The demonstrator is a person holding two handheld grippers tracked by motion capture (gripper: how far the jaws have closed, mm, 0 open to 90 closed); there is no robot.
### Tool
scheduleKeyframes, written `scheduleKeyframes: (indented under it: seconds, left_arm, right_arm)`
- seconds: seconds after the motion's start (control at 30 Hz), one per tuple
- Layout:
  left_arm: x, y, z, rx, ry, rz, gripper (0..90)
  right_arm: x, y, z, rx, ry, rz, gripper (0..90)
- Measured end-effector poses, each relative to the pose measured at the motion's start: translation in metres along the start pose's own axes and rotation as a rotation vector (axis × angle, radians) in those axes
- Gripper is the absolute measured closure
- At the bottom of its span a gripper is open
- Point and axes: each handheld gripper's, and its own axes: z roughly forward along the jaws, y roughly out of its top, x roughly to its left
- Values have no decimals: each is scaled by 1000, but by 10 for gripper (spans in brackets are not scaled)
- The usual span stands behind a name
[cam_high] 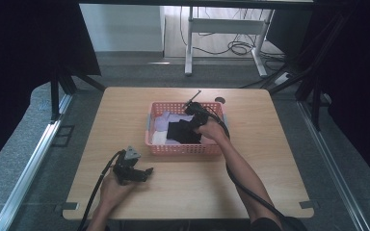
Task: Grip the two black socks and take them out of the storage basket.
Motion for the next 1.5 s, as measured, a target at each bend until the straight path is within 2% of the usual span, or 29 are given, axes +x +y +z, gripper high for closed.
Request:
scheduleKeyframes:
  seconds: [0.03,0.13,0.3,0.33,0.53,0.57,0.6,1.1,1.5]
  left_arm:
    - [0,0,0,0,0,0,128]
    - [0,0,0,0,0,0,128]
    - [0,0,0,-1,0,-1,128]
    - [0,0,0,0,0,0,128]
    - [0,0,0,0,1,-1,128]
    - [0,0,0,0,1,-1,128]
    - [0,0,0,-1,0,0,128]
    - [0,0,0,-5,1,-2,128]
    - [0,0,0,1,1,1,128]
  right_arm:
    - [0,0,1,6,7,-5,813]
    - [0,0,-2,-2,-6,-7,846]
    - [-1,1,-16,-27,-10,-4,848]
    - [-2,3,-26,-46,-10,2,848]
    - [-1,7,-52,-87,-14,2,846]
    - [-1,7,-52,-87,-14,2,846]
    - [-1,9,-62,-101,-15,-7,846]
    - [4,21,-129,-185,-25,-17,845]
    - [-1,22,-176,-228,-68,-7,846]
